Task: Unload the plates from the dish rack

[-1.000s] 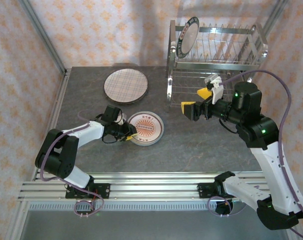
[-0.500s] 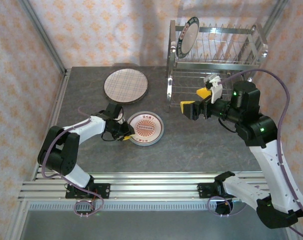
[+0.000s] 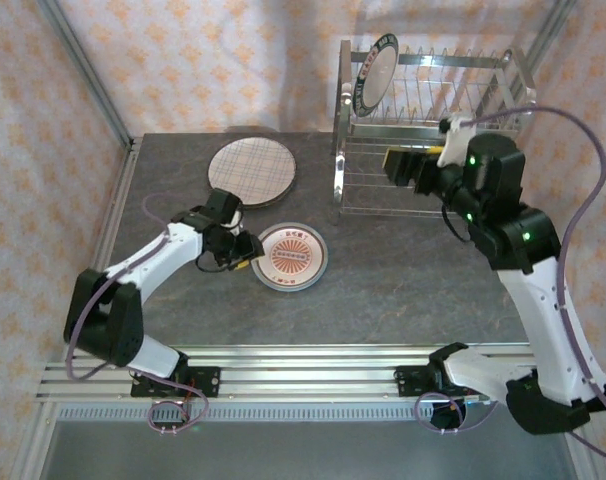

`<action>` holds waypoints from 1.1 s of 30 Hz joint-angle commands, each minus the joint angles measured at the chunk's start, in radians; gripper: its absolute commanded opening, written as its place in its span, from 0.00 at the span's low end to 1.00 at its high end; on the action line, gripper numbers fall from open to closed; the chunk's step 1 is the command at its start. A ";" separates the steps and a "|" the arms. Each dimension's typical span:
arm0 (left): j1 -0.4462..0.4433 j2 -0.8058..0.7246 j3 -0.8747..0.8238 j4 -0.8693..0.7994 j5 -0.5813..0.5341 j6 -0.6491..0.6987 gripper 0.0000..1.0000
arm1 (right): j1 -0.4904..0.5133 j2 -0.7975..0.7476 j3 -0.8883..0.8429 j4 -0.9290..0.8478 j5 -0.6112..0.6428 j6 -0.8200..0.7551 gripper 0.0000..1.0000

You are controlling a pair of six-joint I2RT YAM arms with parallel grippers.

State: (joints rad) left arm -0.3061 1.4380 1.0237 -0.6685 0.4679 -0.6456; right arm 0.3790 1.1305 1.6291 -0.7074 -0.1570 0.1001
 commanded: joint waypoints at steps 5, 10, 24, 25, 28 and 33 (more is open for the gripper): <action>-0.054 -0.246 0.219 0.001 -0.110 -0.041 0.50 | 0.003 0.331 0.367 -0.116 0.273 0.239 0.83; -0.083 -0.332 0.281 0.189 -0.061 -0.090 0.53 | 0.003 0.492 0.543 -0.129 0.333 0.253 0.82; -0.100 -0.517 0.348 0.447 -0.127 -0.099 0.58 | 0.002 0.758 0.832 -0.140 0.388 0.194 0.56; -0.100 -0.523 0.350 0.440 -0.136 -0.097 0.58 | 0.002 0.766 0.841 -0.140 0.390 0.191 0.54; -0.099 -0.533 0.355 0.421 -0.136 -0.093 0.58 | 0.002 0.788 0.864 -0.143 0.391 0.187 0.49; -0.100 -0.546 0.346 0.412 -0.135 -0.097 0.58 | 0.003 0.813 0.887 -0.148 0.396 0.182 0.42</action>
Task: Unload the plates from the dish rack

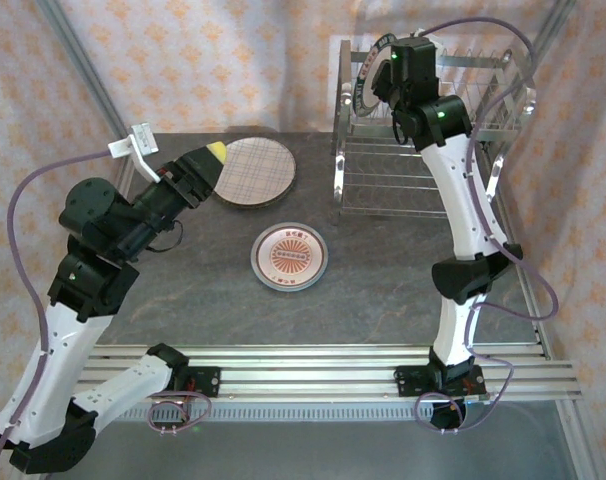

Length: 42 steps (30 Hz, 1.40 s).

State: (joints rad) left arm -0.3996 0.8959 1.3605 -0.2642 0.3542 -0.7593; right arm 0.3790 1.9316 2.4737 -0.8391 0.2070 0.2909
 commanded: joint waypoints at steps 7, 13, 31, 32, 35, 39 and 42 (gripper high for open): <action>-0.006 -0.005 0.003 0.011 -0.018 0.012 0.59 | 0.003 0.040 0.078 -0.019 0.025 -0.020 0.24; -0.007 -0.005 -0.004 0.020 -0.015 0.008 0.59 | 0.004 0.050 0.097 -0.023 0.032 -0.031 0.12; -0.008 0.000 -0.018 0.048 -0.011 -0.018 0.59 | 0.051 0.042 0.204 -0.016 0.195 -0.138 0.00; -0.008 0.001 -0.018 0.049 -0.011 -0.020 0.59 | 0.061 0.036 0.208 -0.012 0.221 -0.157 0.00; -0.009 0.007 -0.018 0.059 -0.004 -0.030 0.59 | 0.083 0.020 0.217 -0.006 0.282 -0.196 0.00; -0.017 0.021 -0.018 0.092 0.005 -0.061 0.59 | 0.095 -0.014 0.216 -0.014 0.342 -0.217 0.00; -0.032 0.043 -0.013 0.122 0.013 -0.095 0.59 | 0.095 -0.049 0.211 -0.021 0.365 -0.225 0.00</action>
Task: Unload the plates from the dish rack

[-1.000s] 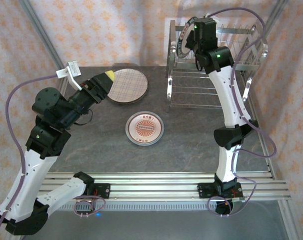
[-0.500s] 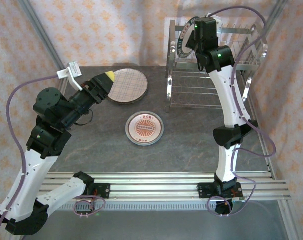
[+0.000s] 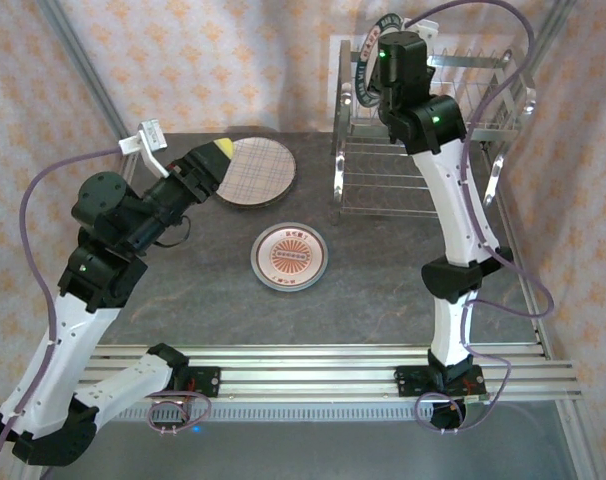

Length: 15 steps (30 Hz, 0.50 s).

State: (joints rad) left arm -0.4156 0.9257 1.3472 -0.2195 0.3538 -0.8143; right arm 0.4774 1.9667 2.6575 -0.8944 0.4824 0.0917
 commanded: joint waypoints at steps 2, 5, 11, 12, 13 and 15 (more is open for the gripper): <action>-0.032 0.035 0.011 0.086 0.017 -0.060 0.59 | -0.003 -0.108 0.019 0.034 0.094 -0.036 0.00; -0.067 0.079 0.034 0.099 0.016 -0.088 0.60 | -0.003 -0.143 0.015 0.021 0.102 -0.054 0.00; -0.204 0.213 0.093 0.173 -0.004 -0.144 0.61 | -0.003 -0.240 -0.023 -0.006 0.115 -0.073 0.00; -0.232 0.242 0.109 0.184 -0.010 -0.147 0.61 | -0.004 -0.264 -0.042 -0.005 0.101 -0.078 0.00; -0.253 0.267 0.123 0.198 -0.015 -0.150 0.62 | -0.005 -0.282 -0.058 -0.006 0.088 -0.080 0.00; -0.301 0.327 0.148 0.230 -0.023 -0.170 0.62 | -0.005 -0.321 -0.085 -0.022 0.060 -0.072 0.00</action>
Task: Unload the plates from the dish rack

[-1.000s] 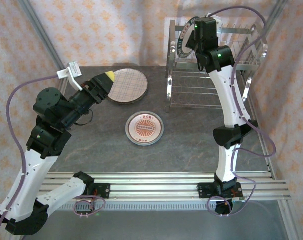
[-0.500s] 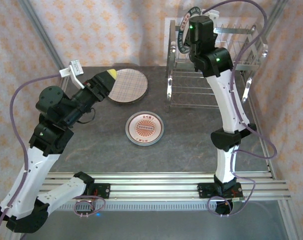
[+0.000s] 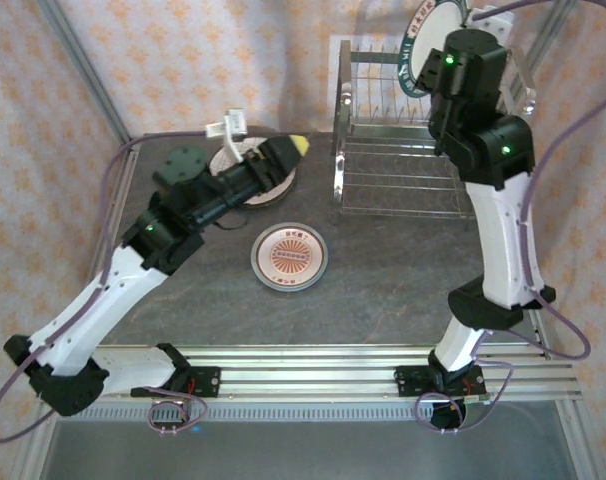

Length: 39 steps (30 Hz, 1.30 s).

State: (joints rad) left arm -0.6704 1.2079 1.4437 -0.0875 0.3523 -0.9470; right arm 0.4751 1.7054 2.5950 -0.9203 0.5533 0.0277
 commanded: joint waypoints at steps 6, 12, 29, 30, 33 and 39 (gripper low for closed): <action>-0.118 0.222 0.144 0.206 0.001 -0.110 0.66 | -0.016 -0.146 -0.067 -0.087 -0.078 0.046 0.00; -0.165 0.418 0.315 0.246 0.048 -0.175 0.67 | -0.043 -0.254 -0.177 -0.119 -0.154 0.124 0.00; -0.199 0.624 0.450 0.383 0.043 -0.298 0.62 | -0.090 -0.360 -0.224 -0.230 -0.321 0.278 0.00; -0.199 0.625 0.448 0.389 0.043 -0.301 0.61 | -0.092 -0.363 -0.228 -0.231 -0.326 0.285 0.00; -0.199 0.624 0.446 0.396 0.036 -0.306 0.56 | -0.097 -0.380 -0.265 -0.218 -0.342 0.305 0.00; -0.199 0.613 0.423 0.412 0.031 -0.315 0.37 | -0.103 -0.402 -0.321 -0.190 -0.385 0.358 0.00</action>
State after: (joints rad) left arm -0.8623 1.8336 1.8542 0.2474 0.3798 -1.2606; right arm 0.3740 1.3251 2.2894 -1.1408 0.2150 0.3412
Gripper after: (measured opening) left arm 0.379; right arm 0.042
